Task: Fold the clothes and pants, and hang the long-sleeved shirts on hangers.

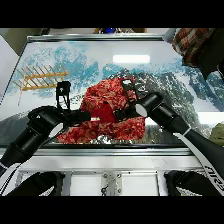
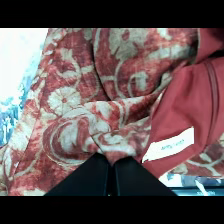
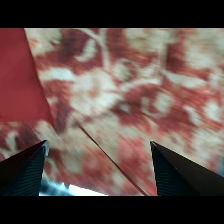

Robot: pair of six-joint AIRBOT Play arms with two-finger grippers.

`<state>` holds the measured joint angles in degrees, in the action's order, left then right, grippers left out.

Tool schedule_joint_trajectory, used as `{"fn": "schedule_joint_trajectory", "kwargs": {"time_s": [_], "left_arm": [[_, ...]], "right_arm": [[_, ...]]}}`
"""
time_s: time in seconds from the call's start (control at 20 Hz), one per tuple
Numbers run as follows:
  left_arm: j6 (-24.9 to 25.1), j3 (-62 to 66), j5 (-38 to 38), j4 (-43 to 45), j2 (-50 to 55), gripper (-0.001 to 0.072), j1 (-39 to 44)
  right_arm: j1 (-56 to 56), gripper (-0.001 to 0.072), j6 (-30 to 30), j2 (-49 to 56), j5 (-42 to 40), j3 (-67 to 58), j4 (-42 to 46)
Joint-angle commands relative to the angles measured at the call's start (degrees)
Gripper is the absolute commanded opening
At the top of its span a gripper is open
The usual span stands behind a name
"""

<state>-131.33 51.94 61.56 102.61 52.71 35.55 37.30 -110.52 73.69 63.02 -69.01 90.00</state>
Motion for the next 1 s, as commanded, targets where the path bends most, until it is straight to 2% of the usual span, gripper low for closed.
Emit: {"fn": "schedule_joint_trajectory", "kwargs": {"time_s": [0.0, 0.05, 0.1, 0.25, 0.3, 0.35, 0.4, 0.55, 0.6, 0.65, 0.7, 0.8, 0.95], "left_arm": [[-0.04, 0.07, -0.02, -0.83, -0.55, 0.0022, 0.04], [-0.04, 0.07, -0.02, -0.83, -0.55, 0.0022, 0.04], [-0.04, 0.07, 0.02, -0.9, -0.55, 0.0022, 0.04], [-0.04, 0.07, -0.07, -2.64, -0.55, 0.0022, 0.07], [-0.02, 0.07, -0.07, -3.3, -0.55, 0.0022, 0.04], [-0.04, 0.07, -0.02, -3.69, -0.55, 0.0022, 0.04], [-0.04, 0.07, -0.02, -3.72, -0.55, 0.0022, 0.07], [-0.04, 0.07, 0.0, -3.85, -0.55, 0.0022, 0.04], [-0.02, 0.09, 0.07, -3.85, -0.57, 0.0022, 0.04], [-0.02, 0.37, 0.42, -3.85, -0.61, 0.0022, 0.04], [0.17, 1.75, 1.79, -3.76, -0.59, 0.0022, 0.04], [4.24, 6.91, 4.04, -3.82, -0.59, 0.0022, 0.07], [9.01, 17.38, 8.13, -7.74, -0.57, 0.0022, 0.07]], "right_arm": [[3.02, 0.0713, -5.33, 4.2, -9.94, 3.23, 0.02], [3.39, 0.0712, -7.52, 5.99, -11.21, 3.23, 1.07], [2.45, 0.0712, -12.81, 8.15, -11.28, 3.23, 6.64], [2.05, 0.0703, -14.82, 9.33, -11.39, 3.23, 8.07], [2.05, 0.0643, -15.91, 9.55, -11.37, 3.23, 8.44], [2.05, 0.0394, -16.2, 9.7, -11.5, 3.23, 8.44], [2.05, 0.0264, -16.17, 9.73, -11.82, 3.23, 8.57], [2.05, 0.0249, -16.15, 9.7, -11.5, 3.21, 10.32], [2.05, 0.0224, -16.11, 9.62, -10.64, 3.21, 11.19], [2.03, 0.0016, -15.08, 8.92, -9.14, 3.21, 12.9], [1.79, 0.0015, -12.24, 7.78, -7.54, 2.78, 13.51], [0.31, 0.0015, -4.07, 3.85, -2.12, -0.07, 13.25], [-3.19, 0.0015, 7.39, -2.86, 17.73, -10.88, 11.8]]}}
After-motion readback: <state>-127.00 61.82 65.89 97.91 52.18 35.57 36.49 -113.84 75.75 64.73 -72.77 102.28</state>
